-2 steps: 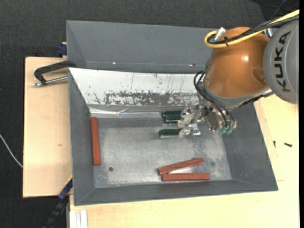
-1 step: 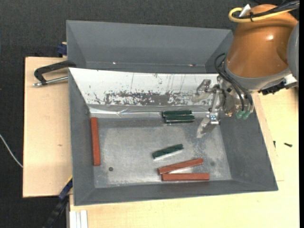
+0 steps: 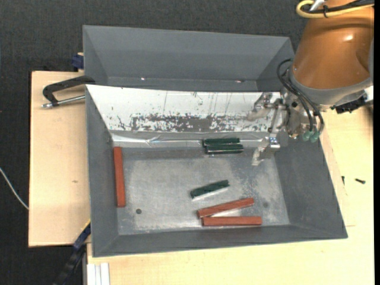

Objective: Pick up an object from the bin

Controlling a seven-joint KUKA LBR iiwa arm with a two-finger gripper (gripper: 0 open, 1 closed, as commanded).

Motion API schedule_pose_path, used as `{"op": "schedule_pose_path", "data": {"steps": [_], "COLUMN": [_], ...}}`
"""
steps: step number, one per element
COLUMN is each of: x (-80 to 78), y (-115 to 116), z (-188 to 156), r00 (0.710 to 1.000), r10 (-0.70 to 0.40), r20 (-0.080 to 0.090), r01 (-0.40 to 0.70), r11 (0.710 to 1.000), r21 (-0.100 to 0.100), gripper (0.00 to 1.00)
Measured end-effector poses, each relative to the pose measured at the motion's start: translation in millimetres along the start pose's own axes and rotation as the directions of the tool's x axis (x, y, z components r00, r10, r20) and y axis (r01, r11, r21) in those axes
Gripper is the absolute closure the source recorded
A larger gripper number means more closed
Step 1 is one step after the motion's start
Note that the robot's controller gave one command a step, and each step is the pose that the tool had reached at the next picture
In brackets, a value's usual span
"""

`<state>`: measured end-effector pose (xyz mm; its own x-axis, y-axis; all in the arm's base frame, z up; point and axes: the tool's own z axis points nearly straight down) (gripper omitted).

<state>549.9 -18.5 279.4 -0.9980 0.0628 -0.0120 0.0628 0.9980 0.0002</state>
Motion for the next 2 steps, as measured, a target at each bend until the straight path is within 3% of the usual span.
{"op": "schedule_pose_path", "data": {"steps": [1, 2], "x": [9.7, 4.2], "y": [8, 21], "z": [50, 117], "r00": [0.998, 1.0], "r10": [0.067, 0.015], "r20": [-0.005, -0.006], "r01": [-0.067, -0.015], "r11": [0.998, 1.0], "r21": [-0.001, -0.001], "gripper": [0.0, 0.0]}}
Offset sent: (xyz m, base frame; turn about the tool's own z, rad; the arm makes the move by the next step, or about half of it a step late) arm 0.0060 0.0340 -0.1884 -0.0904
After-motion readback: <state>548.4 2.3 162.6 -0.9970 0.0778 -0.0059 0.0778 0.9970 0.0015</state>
